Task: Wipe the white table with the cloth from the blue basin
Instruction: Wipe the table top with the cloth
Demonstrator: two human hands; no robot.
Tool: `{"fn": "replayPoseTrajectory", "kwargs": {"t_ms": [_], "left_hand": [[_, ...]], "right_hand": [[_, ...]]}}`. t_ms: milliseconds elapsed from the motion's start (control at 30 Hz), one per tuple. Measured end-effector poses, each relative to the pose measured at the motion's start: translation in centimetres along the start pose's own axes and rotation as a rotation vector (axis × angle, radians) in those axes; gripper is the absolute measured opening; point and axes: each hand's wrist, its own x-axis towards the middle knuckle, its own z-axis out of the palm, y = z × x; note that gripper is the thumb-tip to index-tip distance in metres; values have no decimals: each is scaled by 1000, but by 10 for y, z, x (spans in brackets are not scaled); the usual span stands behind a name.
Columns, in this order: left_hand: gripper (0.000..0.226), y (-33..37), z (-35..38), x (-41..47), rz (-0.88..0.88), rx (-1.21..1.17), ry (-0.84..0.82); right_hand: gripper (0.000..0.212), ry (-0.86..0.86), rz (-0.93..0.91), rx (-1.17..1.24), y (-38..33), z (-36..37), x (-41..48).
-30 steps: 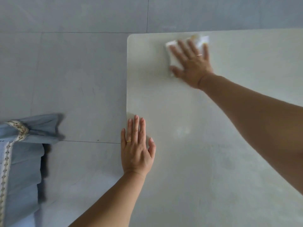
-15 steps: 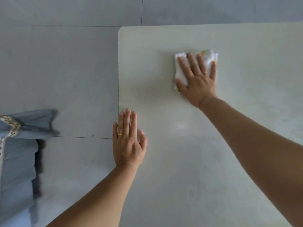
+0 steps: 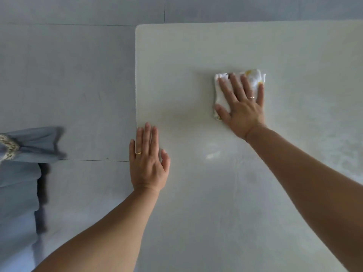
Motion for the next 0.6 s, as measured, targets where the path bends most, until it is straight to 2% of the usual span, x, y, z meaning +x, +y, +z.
{"fn": "replayPoseTrajectory", "kwargs": {"t_ms": [67, 133, 167, 233, 300, 333, 367, 467, 533, 600], "left_hand": [[60, 1, -1, 1, -6, -2, -5], [60, 1, -1, 0, -10, 3, -13], [61, 1, -1, 0, -11, 8, -19], [62, 1, -2, 0, -15, 9, -33], [61, 1, -3, 0, -17, -4, -30], [61, 1, -3, 0, -14, -9, -23], [61, 1, -3, 0, -11, -15, -18], [61, 2, -2, 0, -10, -20, -4], [61, 2, -1, 0, -11, -14, -2], [60, 2, -1, 0, -15, -15, 9]], "right_hand": [[66, 43, 191, 80, -14, 2, -2], [69, 48, 250, 120, -52, 7, -20], [69, 36, 181, 109, -71, 12, -36], [67, -5, -78, 32, -88, 19, -69], [66, -39, -300, -29, -65, 16, -74], [66, -36, -335, -47, -45, 13, -69], [66, -36, -301, -55, -26, 9, -63], [66, -34, 22, 15, 12, 4, -50], [67, 20, 206, 65, -8, 9, -55], [69, 26, 253, 93, -46, 16, -75]]}}
